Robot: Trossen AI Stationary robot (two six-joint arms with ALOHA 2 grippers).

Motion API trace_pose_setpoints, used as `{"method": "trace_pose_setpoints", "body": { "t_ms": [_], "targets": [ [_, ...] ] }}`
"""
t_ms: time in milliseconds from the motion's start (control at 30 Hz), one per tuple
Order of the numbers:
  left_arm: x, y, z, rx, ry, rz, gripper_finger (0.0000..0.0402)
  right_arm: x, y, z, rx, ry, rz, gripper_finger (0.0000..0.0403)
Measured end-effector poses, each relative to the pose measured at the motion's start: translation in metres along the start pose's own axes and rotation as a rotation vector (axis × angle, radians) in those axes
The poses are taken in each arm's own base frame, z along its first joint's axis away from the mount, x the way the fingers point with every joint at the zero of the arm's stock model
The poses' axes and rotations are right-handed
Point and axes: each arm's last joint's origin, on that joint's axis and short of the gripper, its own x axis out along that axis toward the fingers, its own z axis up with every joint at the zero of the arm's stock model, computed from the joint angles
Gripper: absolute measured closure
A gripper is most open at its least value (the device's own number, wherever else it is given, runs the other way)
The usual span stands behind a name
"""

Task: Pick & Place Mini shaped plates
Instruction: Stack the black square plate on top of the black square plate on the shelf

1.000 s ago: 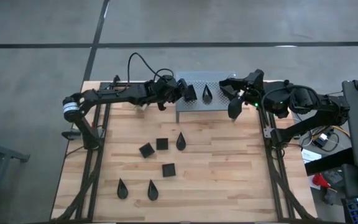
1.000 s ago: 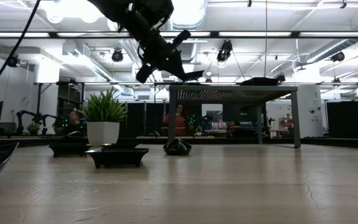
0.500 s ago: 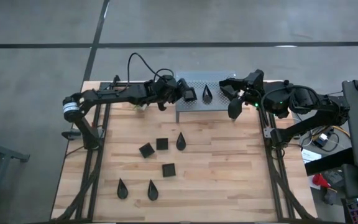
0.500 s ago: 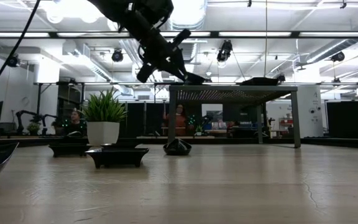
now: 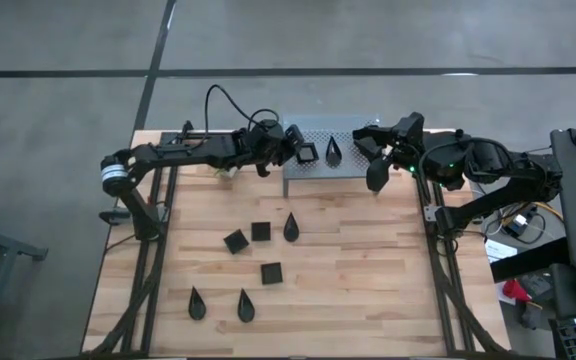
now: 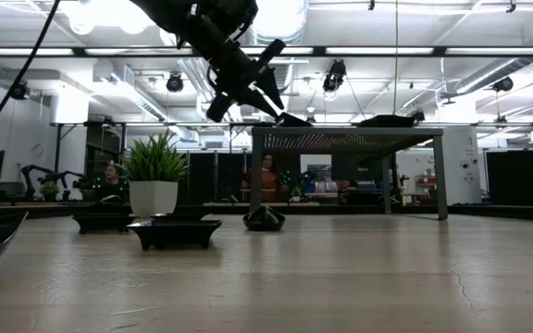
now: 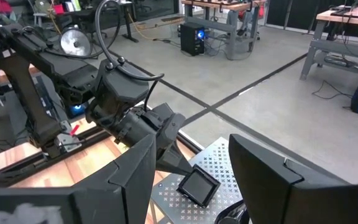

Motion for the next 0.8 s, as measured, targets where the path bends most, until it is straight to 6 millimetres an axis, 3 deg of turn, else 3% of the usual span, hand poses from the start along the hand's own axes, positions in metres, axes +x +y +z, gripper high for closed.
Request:
{"method": "trace_pose_setpoints", "body": {
  "t_ms": [433,800],
  "targets": [
    [-0.002,0.005,-0.001,0.075,0.080,0.053,0.0328,0.000,0.000,0.000,-0.017,0.003,-0.001,0.0202],
    [-0.029,0.000,0.002,0.256,0.149,0.054,0.0328,0.000,-0.001,-0.003,-0.039,0.026,-0.007,0.0202]
  ]
}}
